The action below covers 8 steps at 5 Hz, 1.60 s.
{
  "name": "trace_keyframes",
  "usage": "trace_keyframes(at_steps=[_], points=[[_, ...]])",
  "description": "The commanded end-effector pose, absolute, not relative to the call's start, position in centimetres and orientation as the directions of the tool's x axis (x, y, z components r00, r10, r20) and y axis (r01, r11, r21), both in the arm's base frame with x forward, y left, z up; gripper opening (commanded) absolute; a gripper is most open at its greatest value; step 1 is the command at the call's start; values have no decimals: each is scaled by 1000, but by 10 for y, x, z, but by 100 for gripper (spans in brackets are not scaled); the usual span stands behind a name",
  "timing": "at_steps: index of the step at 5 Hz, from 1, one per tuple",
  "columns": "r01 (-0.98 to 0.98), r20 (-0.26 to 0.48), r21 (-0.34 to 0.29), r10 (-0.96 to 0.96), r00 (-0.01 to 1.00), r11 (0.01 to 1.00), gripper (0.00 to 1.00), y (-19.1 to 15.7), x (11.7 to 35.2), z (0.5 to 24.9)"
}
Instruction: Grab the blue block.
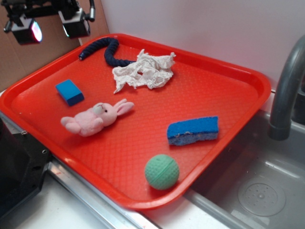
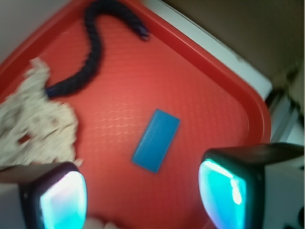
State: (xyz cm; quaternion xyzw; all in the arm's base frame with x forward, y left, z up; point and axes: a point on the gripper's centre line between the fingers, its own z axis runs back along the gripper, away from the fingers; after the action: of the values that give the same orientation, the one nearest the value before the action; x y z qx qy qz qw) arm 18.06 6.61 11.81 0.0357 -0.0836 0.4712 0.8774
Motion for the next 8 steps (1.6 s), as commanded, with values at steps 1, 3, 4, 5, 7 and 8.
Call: trace_keyframes(at_steps=[1,3,4,5,7,8], points=[[-868,166,-34,859,484,495,100,82,179,79],[-877,146,23,866,478,481,100,88,183,40],[-878,128,54,869,478,476,100,91,176,22],[-853,115,50,846,521,519,63,87,177,10],[-608,136,-36,606,784,793,0,71,175,81],[-394,98,-55,398,912,917,0,69,168,131]])
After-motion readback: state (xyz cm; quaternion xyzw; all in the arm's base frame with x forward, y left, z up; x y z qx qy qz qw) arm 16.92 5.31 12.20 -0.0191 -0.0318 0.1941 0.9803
